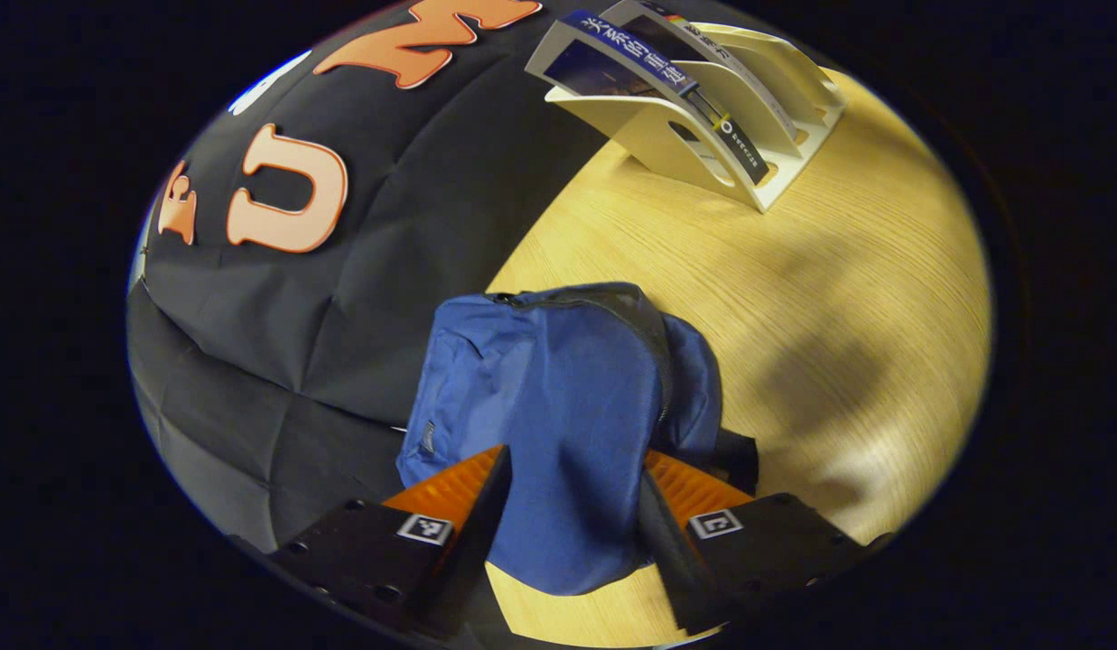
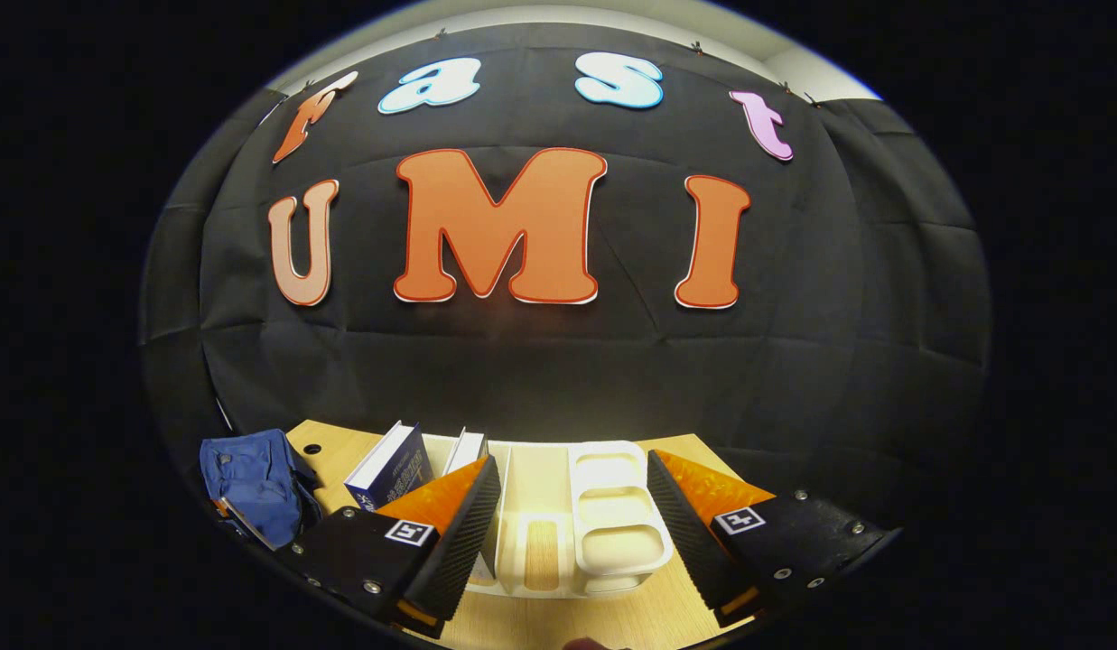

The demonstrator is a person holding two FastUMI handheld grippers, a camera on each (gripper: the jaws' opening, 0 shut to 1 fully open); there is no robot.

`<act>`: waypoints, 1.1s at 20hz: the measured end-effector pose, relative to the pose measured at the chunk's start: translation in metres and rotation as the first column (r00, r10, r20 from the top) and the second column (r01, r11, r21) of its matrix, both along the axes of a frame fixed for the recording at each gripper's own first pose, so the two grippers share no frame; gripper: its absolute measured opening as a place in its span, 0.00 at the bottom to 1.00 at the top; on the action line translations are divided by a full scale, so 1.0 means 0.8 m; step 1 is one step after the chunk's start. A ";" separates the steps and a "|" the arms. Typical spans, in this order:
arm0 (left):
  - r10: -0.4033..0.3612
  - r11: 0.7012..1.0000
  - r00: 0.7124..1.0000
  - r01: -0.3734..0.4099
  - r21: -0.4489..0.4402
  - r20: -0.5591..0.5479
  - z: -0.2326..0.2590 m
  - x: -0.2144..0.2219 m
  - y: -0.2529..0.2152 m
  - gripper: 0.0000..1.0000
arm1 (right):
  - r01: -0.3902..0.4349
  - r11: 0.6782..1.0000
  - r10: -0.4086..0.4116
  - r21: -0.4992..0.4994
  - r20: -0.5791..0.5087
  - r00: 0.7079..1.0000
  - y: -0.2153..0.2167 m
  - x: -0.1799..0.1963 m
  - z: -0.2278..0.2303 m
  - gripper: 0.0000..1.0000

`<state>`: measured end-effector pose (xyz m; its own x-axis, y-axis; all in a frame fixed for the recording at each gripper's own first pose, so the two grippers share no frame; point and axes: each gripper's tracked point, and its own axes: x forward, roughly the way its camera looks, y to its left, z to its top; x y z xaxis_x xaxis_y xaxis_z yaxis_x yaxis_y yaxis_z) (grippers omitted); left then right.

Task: Open the schoolbag, grab two books from the bookshelf and put them into the schoolbag.

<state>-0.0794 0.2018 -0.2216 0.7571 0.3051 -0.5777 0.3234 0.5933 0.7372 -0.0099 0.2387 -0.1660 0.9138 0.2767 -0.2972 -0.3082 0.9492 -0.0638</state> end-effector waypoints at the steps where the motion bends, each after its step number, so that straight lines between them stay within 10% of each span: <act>1: -0.002 1.000 1.000 0.002 0.007 0.002 0.000 0.004 0.005 0.69 | 0.003 1.000 -0.003 0.000 0.000 1.000 -0.001 0.000 -0.001 0.97; 7: 0.056 0.996 0.993 -0.063 -0.065 -0.108 -0.020 0.003 0.015 0.11 | 0.003 1.000 -0.002 0.007 -0.007 1.000 0.002 0.001 -0.002 0.97; 22: 0.004 0.973 0.991 -0.035 -0.228 -0.132 0.131 0.067 0.051 0.05 | -0.216 0.976 0.209 -0.022 -0.175 0.962 0.104 -0.017 -0.022 0.97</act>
<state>-0.0254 0.2425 -0.1171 0.6665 0.1671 -0.7266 0.3939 0.7485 0.5335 -0.0237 0.3217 -0.1833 0.7699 0.4434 -0.4590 -0.5121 0.8584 -0.0298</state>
